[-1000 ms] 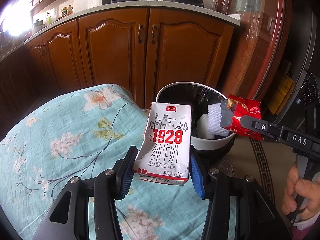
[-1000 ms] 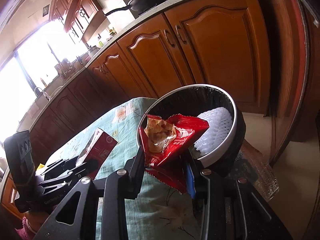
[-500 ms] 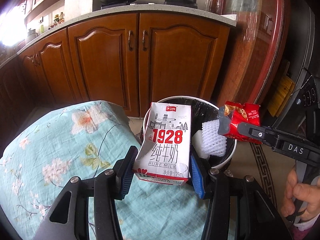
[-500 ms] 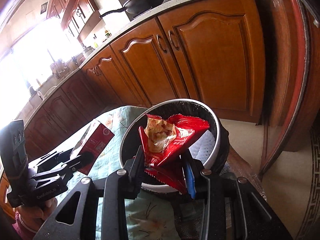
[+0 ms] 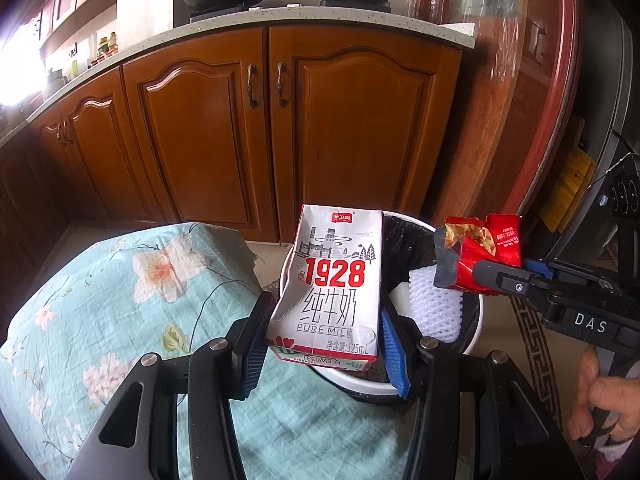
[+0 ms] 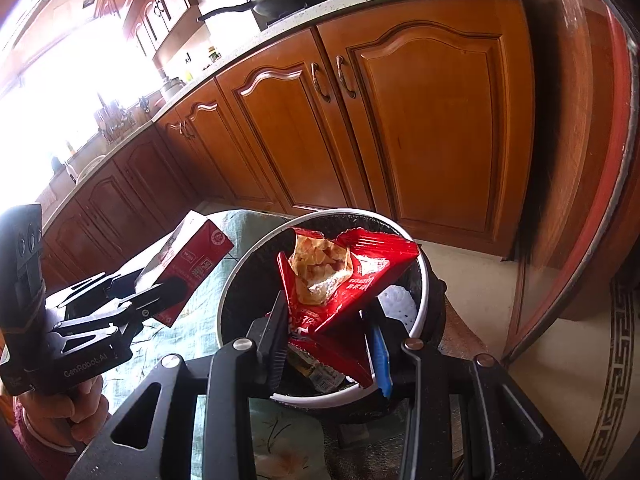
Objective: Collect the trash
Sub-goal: 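Carry the wrapper and milk carton over the bin and open both grippers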
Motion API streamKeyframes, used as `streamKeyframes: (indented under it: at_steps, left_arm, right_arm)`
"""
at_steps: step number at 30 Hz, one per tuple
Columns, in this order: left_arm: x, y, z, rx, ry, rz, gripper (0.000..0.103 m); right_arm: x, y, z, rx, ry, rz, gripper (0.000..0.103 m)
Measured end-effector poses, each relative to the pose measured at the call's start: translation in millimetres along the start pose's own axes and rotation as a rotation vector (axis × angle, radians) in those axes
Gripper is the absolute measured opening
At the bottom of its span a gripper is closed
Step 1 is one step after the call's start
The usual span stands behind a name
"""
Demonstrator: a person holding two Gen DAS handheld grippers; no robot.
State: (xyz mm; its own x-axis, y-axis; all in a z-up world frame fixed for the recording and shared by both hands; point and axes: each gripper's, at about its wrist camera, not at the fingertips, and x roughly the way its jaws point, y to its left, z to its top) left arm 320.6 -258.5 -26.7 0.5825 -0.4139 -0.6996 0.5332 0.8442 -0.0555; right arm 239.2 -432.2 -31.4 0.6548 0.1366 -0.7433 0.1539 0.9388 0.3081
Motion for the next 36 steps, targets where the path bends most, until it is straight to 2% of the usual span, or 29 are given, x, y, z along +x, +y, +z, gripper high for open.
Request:
streamKeyframes:
  at_steps: [17, 36]
  left_arm:
    - [42, -15, 16, 0.017, 0.077, 0.011, 0.048]
    - [50, -22, 19, 0.023, 0.113, 0.014, 0.049]
  right_arm:
    - [28, -3, 8, -0.036, 0.089, -0.023, 0.036]
    - [41, -6, 13, -0.052, 0.138, -0.027, 0.042]
